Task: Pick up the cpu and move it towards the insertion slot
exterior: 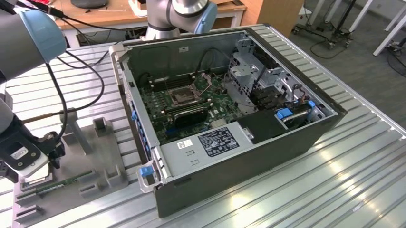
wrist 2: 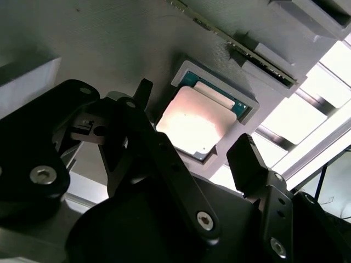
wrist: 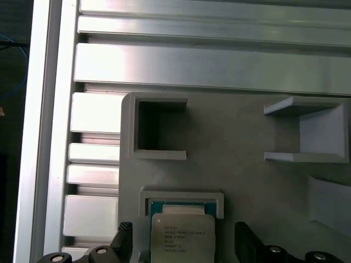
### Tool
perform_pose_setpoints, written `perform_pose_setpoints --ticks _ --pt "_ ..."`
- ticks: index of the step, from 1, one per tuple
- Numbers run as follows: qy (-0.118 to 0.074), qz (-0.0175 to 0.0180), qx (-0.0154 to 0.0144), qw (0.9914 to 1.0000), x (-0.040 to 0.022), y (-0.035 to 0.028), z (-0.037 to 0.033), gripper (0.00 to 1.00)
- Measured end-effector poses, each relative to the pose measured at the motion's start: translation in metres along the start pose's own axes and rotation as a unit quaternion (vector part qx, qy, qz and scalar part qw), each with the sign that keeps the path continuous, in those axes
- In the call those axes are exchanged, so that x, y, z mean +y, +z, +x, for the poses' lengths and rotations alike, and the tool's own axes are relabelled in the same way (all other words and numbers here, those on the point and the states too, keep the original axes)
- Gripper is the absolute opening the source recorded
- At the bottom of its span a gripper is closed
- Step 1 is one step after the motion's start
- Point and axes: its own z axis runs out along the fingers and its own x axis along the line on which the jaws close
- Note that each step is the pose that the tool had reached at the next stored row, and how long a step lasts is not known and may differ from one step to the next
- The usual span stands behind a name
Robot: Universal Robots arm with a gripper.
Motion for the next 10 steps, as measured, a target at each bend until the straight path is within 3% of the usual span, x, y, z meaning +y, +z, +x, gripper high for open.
perform_pose_setpoints --ticks 10 --pt "0.0 0.0 0.0 1.0 0.0 0.0007 0.0 0.82"
